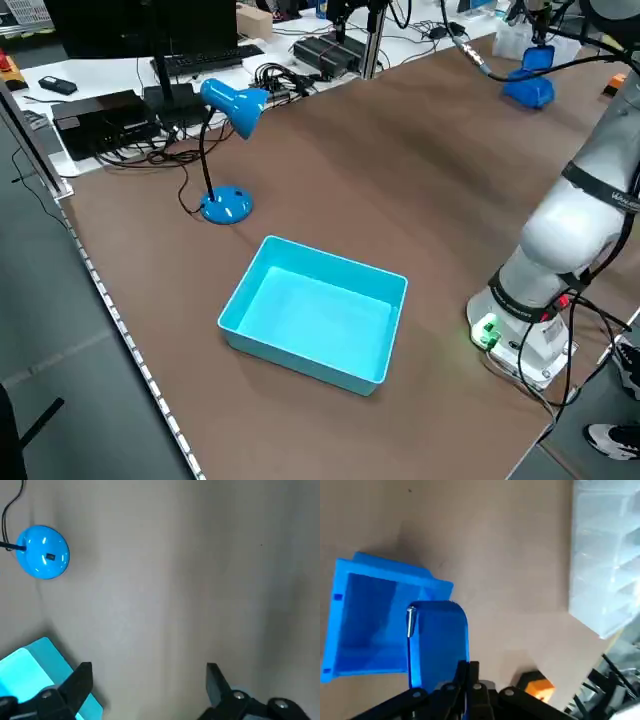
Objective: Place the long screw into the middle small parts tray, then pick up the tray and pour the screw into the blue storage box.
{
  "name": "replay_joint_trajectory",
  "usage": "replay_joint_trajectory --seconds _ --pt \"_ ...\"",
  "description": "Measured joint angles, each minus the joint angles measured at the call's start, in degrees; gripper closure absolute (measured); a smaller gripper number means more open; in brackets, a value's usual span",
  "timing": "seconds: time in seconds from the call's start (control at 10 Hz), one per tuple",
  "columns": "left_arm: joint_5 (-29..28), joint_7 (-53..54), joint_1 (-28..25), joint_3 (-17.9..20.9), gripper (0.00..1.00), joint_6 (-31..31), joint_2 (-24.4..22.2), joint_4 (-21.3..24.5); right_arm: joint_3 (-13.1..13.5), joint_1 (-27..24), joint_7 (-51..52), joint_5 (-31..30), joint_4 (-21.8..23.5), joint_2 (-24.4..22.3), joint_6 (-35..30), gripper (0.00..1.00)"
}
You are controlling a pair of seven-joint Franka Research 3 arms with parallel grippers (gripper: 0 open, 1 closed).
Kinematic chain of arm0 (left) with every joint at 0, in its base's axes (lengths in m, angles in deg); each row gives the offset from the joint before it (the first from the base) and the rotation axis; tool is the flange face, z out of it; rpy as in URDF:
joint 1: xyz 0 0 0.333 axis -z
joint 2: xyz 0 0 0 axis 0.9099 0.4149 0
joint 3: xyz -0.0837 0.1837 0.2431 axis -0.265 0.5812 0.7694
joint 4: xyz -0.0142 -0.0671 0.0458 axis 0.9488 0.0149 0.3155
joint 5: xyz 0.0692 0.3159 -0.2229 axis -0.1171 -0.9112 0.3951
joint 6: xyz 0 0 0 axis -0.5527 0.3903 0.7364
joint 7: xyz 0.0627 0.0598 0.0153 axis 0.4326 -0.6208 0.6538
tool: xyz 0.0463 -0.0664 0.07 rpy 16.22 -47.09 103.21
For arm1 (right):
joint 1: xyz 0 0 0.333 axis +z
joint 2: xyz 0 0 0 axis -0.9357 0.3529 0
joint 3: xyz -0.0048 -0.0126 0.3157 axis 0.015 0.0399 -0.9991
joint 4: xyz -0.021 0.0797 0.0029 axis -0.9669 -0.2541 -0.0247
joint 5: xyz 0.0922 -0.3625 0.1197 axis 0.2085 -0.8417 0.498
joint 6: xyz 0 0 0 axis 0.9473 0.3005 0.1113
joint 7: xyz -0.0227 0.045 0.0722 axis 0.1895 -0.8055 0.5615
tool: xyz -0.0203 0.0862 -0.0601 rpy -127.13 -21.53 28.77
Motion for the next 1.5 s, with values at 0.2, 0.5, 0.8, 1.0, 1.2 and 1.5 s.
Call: replay_joint_trajectory --seconds 0.2,0.5,0.8,1.0,1.2,1.5 --pt "0.02 0.00 0.00 0.00 0.00 0.00 0.00 0.00 -0.02 1.97 -4.42 -2.71 0.14 0.00 -1.62 0.97" --pt "0.04 0.00 0.00 0.02 0.00 0.00 0.01 0.00 -0.07 5.86 -12.78 -7.71 2.13 0.05 -2.49 0.97" --pt "0.20 0.00 0.00 0.03 0.00 0.00 0.14 0.00 -0.03 7.61 -18.81 -9.96 3.76 0.22 -2.67 0.97" --pt "0.35 0.00 0.00 0.02 0.00 0.00 0.38 0.00 0.26 7.41 -19.32 -10.00 3.76 0.21 -2.91 0.97" --pt "0.36 0.00 -0.01 0.03 0.00 0.00 0.44 0.00 0.40 6.65 -19.23 -10.00 3.63 0.19 -2.91 0.97" --pt "0.36 0.00 -0.01 0.02 0.00 0.00 0.44 0.00 0.42 4.39 -12.92 -5.75 1.55 -0.55 -2.95 0.97"
